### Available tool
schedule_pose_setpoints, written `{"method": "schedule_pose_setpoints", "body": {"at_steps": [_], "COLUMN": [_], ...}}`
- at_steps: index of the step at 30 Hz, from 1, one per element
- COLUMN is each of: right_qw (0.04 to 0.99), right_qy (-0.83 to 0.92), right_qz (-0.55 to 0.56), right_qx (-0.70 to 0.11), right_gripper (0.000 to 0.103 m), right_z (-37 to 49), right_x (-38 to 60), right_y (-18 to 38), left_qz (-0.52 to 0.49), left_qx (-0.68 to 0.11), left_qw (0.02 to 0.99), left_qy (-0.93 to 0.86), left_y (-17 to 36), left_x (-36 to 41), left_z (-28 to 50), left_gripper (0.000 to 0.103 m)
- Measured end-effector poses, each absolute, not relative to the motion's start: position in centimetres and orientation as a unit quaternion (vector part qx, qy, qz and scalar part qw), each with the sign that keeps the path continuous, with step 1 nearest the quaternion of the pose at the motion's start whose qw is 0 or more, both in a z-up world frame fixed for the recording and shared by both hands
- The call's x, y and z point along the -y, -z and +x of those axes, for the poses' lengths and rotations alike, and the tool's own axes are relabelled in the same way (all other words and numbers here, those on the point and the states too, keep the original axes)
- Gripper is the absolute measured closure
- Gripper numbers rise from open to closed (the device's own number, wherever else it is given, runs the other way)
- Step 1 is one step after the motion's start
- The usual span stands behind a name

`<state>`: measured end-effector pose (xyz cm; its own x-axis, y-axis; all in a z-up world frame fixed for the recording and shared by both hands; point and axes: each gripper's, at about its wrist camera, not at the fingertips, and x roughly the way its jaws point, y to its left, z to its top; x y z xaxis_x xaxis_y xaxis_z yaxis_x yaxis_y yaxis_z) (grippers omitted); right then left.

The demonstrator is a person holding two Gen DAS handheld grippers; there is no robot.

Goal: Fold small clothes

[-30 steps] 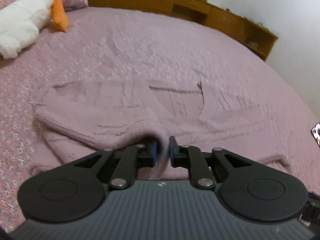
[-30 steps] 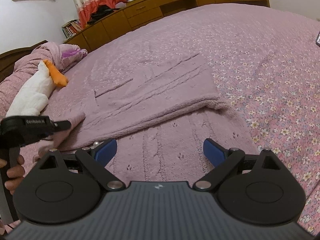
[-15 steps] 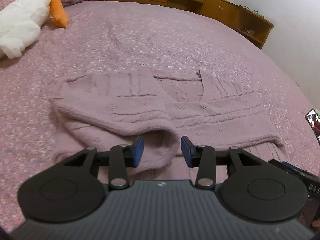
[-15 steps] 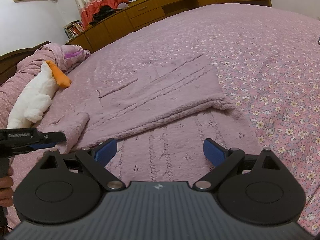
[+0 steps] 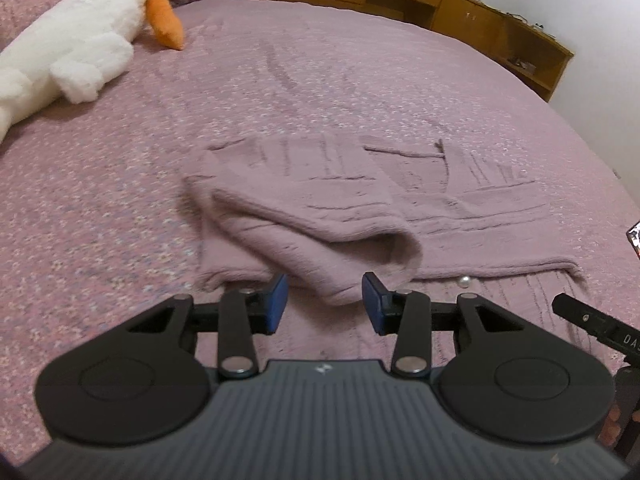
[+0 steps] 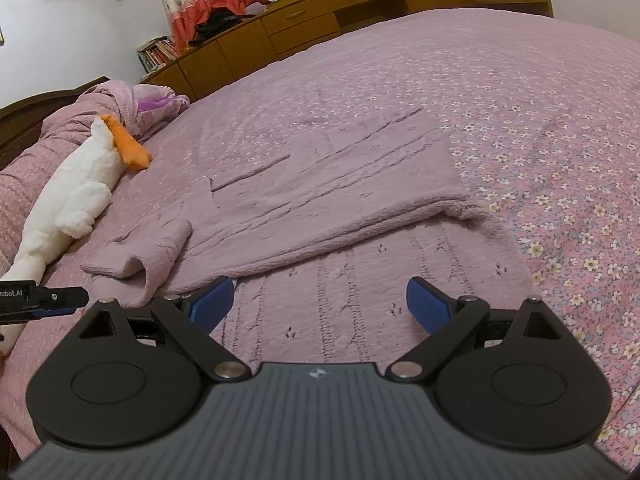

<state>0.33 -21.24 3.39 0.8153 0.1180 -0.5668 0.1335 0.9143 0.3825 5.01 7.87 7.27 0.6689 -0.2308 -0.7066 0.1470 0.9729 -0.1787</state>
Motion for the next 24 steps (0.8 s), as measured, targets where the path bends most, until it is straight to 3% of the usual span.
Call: {"method": "schedule_pose_setpoints", "body": {"at_steps": [13,24], "right_qw": [0.935,0.940], "right_qy": [-0.034,-0.147], "right_qz": [0.190,0.124], "right_qx": [-0.299,-0.281], "right_gripper": [0.006,0.006], "right_z": [1.6,5.8], "right_x": [18.9,10.9], "right_y": [-5.1,-8.9], "left_qz": [-0.053,-0.074], "left_qx": [-0.402,-0.412], "left_qw": [0.912,0.908], "left_qy": [0.059,0.027], "left_y": [-6.5,-5.7], "left_x": [-11.0,-13.7], "left_z": [4.0,3.5], "left_gripper": [0.060,0.060]}}
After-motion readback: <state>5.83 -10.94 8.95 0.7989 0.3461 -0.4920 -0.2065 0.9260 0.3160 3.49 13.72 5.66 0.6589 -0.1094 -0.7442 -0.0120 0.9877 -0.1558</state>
